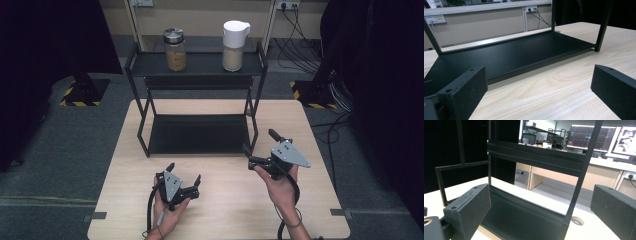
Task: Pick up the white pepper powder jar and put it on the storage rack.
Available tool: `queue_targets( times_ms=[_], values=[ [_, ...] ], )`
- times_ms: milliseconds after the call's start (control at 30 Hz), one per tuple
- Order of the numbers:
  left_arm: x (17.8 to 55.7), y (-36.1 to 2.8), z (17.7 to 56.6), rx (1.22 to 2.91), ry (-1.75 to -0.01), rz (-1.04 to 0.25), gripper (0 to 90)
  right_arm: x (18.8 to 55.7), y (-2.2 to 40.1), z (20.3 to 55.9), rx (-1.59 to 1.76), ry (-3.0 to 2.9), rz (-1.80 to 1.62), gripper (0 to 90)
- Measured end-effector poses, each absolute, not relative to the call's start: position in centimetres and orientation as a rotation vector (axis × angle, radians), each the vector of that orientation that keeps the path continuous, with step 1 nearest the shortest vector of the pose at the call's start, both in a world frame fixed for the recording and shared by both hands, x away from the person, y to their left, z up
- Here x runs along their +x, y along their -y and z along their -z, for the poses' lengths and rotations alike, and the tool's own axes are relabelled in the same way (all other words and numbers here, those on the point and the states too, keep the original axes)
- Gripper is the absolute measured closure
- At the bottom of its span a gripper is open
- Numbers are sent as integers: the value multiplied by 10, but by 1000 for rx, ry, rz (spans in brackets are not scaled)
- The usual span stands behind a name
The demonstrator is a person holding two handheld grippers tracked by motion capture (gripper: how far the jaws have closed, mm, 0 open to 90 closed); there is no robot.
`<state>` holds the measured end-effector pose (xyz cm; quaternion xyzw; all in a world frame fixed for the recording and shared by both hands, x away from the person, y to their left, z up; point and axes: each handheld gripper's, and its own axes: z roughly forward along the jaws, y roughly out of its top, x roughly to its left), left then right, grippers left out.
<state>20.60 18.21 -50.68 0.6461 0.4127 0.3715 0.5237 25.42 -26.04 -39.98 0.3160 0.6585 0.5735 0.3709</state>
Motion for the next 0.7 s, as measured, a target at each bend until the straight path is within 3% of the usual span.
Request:
queue_targets(
  times_ms=[700],
  values=[
    [206, -182, 507, 1546, -988, -891, 1, 246, 270, 415, 845, -1702, -1439, 31]
  ],
)
